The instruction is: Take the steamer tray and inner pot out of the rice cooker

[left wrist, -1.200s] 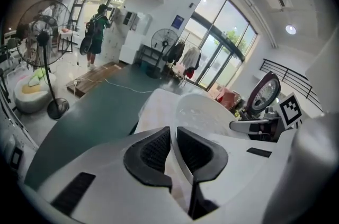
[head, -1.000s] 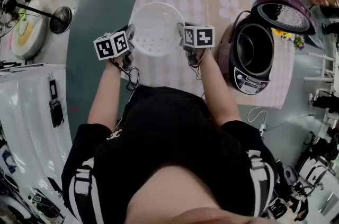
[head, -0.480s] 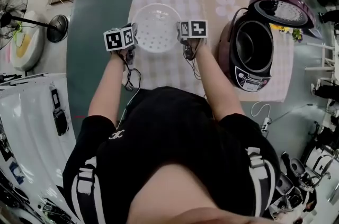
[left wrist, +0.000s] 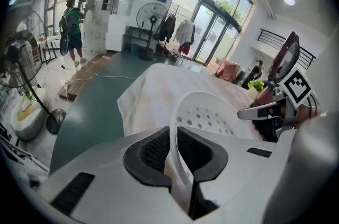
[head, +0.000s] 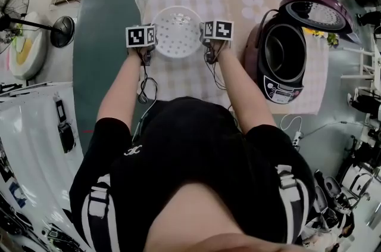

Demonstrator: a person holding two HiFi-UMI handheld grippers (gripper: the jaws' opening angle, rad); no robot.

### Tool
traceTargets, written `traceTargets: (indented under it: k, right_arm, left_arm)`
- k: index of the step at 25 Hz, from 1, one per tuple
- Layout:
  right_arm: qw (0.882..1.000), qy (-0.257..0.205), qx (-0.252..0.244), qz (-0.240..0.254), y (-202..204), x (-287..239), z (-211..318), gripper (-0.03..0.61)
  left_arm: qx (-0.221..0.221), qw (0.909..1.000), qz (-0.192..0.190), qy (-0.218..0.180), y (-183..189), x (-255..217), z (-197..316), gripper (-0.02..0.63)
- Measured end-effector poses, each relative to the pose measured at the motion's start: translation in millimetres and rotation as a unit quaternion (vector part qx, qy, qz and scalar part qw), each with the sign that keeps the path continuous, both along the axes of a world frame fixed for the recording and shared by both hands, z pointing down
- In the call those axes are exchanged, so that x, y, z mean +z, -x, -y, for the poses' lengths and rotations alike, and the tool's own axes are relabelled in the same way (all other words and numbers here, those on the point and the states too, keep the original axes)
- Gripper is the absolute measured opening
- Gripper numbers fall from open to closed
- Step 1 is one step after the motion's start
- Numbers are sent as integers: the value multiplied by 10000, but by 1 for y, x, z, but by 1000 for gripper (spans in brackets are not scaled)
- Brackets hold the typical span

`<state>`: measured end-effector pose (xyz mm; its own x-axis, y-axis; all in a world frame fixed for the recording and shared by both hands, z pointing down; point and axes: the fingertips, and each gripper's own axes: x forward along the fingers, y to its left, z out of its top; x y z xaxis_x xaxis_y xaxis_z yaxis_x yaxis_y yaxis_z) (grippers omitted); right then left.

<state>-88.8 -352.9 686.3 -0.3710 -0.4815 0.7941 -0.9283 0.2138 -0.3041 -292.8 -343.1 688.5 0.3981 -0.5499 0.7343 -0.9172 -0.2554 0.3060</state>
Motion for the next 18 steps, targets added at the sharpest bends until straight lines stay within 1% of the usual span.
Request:
traceTargets:
  k: [2,5,8,11,14,16,18]
  right_arm:
    - [9999,-56,-105,-47,3,-2,0,46]
    - [9993,-220,-247,-163,5,-7,1,46]
    - [9983,-535,-142,-205,0,-19,8,48]
    - [9947,-1001,-39,-226,-3,-42,14,48]
    - [9853,-1679,-163,-282,2,-80,18,48]
    - [9749,-2192,-231,-307,5,-112,19,48]
    - [9617,-2710,-242,-341,4,-147,17,48]
  left_arm:
    - [5,10000,62,3,2,2,1,44]
    - [37,9998,64,-194,2,-7,4,46]
    - [49,9987,180,-482,5,-22,8,51]
    - [26,9960,307,-844,8,-42,13,57]
    - [15,9903,402,-1333,8,-74,15,55]
    - [33,9845,434,-1698,3,-101,15,55]
    - [57,9769,432,-2090,-5,-131,12,55]
